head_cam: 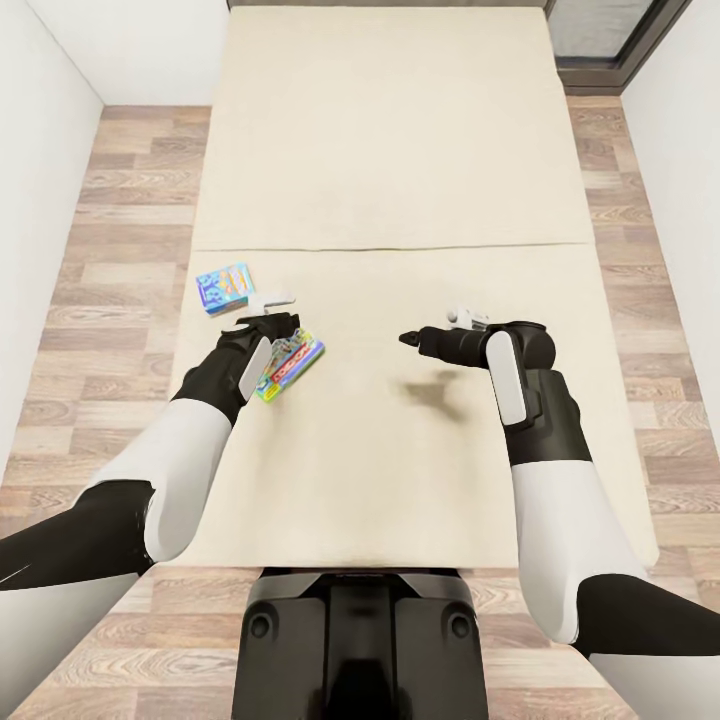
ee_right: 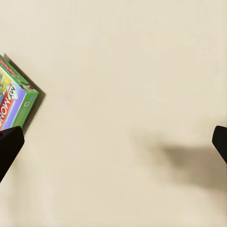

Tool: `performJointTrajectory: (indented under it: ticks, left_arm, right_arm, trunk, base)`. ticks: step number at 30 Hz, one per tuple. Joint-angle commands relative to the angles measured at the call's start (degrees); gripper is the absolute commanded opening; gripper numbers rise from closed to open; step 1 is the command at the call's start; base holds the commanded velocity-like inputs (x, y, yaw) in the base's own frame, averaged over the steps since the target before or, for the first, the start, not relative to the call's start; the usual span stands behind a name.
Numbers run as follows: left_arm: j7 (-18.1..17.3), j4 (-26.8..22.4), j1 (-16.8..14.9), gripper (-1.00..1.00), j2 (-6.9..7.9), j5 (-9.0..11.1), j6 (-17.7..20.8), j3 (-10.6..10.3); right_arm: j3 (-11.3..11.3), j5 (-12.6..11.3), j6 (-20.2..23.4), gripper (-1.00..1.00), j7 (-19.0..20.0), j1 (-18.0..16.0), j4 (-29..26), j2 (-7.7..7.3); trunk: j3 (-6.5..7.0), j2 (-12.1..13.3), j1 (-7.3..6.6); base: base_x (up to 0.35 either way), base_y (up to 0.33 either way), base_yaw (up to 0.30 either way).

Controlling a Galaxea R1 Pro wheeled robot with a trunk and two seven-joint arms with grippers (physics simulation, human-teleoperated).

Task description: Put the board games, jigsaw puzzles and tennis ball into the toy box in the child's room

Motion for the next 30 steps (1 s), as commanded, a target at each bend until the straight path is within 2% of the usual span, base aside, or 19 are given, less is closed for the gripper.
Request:
performJointTrajectory:
  ticks: [1, 25, 30]
  left_arm:
    - [0.1, -0.1, 0.0, 1.00, -0.06, 0.1, 0.3, 0.2]
    - [0.1, -0.1, 0.0, 1.00, -0.08, 0.2, 0.2, 0.2]
    - [0.1, -0.1, 0.0, 1.00, -0.13, 0.2, 0.1, 0.2]
  right_arm:
    - [-0.2, 0.1, 0.3, 1.00, 0.2, 0.0, 0.0, 0.05]
    - [-0.2, 0.1, 0.3, 1.00, 0.2, 0.0, -0.1, 0.04]
    - [-0.2, 0.1, 0.3, 1.00, 0.2, 0.0, -0.1, 0.04]
  trunk:
    - [-0.11, -0.1, 0.02]
    - [-2.28, -0.1, 0.02]
    - [-2.59, -0.1, 0.02]
  base:
    - [0.000, 0.000, 0.000]
    - [0.000, 0.000, 0.000]
    - [0.000, 0.000, -0.097]
